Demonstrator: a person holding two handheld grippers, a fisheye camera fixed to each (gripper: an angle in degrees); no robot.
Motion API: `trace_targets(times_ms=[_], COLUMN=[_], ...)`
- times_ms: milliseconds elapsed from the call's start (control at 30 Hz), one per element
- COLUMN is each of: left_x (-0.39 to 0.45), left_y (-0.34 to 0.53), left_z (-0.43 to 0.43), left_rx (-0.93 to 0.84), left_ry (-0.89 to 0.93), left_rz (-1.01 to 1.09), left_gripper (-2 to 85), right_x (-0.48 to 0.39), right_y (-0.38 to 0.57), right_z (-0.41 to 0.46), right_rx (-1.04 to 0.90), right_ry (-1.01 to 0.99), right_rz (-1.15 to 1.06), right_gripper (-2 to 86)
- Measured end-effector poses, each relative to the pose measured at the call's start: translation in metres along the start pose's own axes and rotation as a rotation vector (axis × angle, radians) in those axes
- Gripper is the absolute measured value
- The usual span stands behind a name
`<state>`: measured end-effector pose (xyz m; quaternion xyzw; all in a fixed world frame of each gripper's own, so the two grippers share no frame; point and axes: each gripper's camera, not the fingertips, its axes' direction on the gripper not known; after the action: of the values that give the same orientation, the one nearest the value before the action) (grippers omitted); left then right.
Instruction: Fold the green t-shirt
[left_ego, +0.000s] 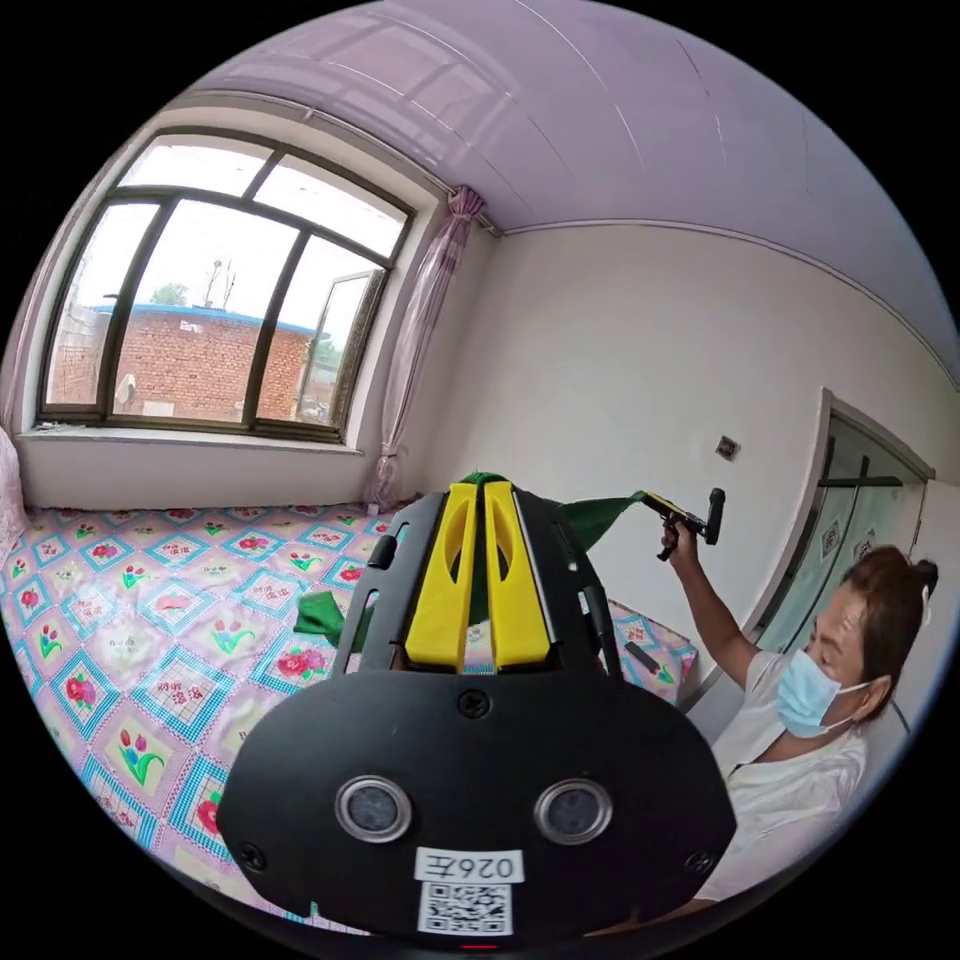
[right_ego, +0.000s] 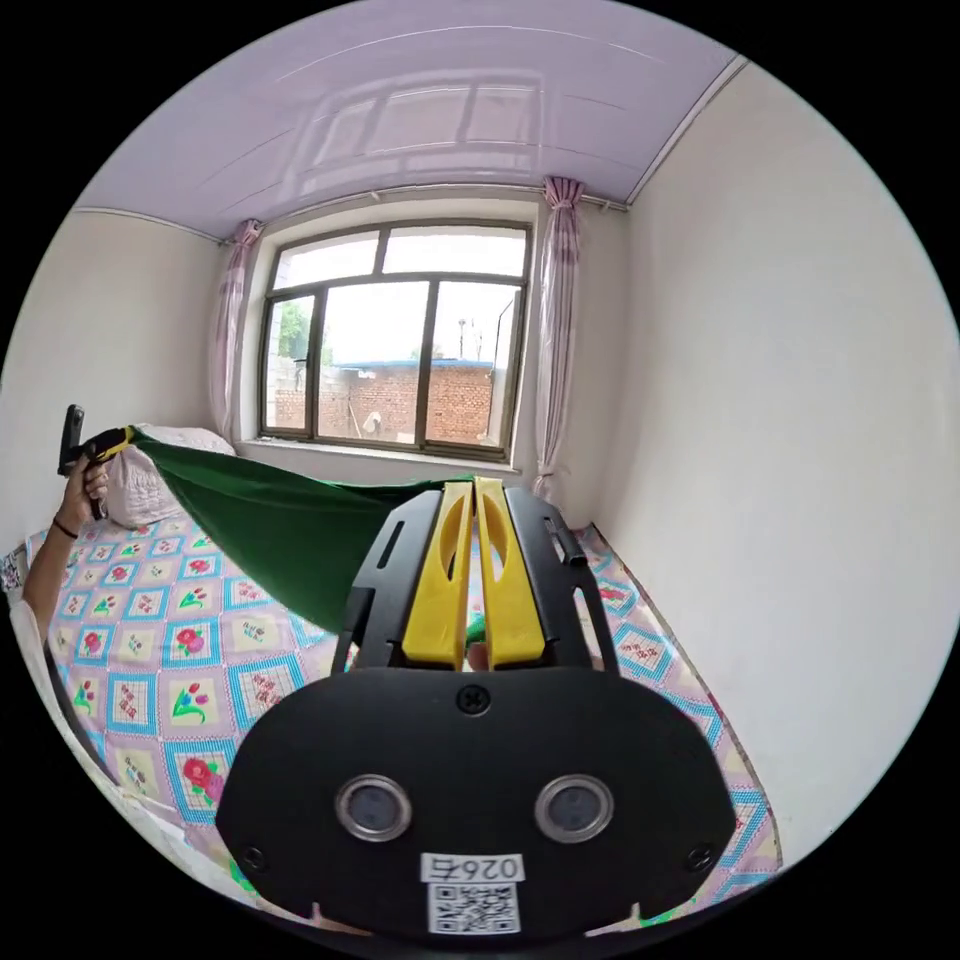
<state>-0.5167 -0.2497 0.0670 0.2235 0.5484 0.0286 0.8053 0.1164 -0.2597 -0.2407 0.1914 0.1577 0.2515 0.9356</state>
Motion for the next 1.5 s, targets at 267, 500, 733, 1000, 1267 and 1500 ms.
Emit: trace_targets(times_ms=[267,500,733,1000,1267,1500], left_x=[0.0,-0.026,-0.015,-0.003,-0.012,-0.008], left_y=[0.229,0.404,0.49,0.537,0.563,0.561], left_z=[0.042,0.071,0.077,0.073,0.075,0.025], left_rx=[-0.285,-0.468,-0.646,-0.705,-0.648,-0.563], left_ry=[0.039,0.041,0.017,0.024,0.034,-0.022], left_rz=[-0.203,-0.54,-0.69,-0.832,-0.95,-1.03], left_gripper=[-0.8,-0.8,-0.8,-0.8,0.2,2.5], right_x=[0.031,0.069,0.081,0.13,0.174,0.229], right_y=[0.223,0.419,0.504,0.536,0.541,0.532], right_z=[0.02,0.07,0.065,0.033,0.029,-0.016], right_rx=[-0.302,-0.609,-0.834,-0.887,-0.861,-0.908], right_ry=[-0.096,-0.201,-0.165,-0.157,-0.211,-0.146], right_rz=[0.113,0.347,0.371,0.457,0.498,0.5], right_gripper=[-1.2,-1.1,-1.1,-1.0,0.0,1.7])
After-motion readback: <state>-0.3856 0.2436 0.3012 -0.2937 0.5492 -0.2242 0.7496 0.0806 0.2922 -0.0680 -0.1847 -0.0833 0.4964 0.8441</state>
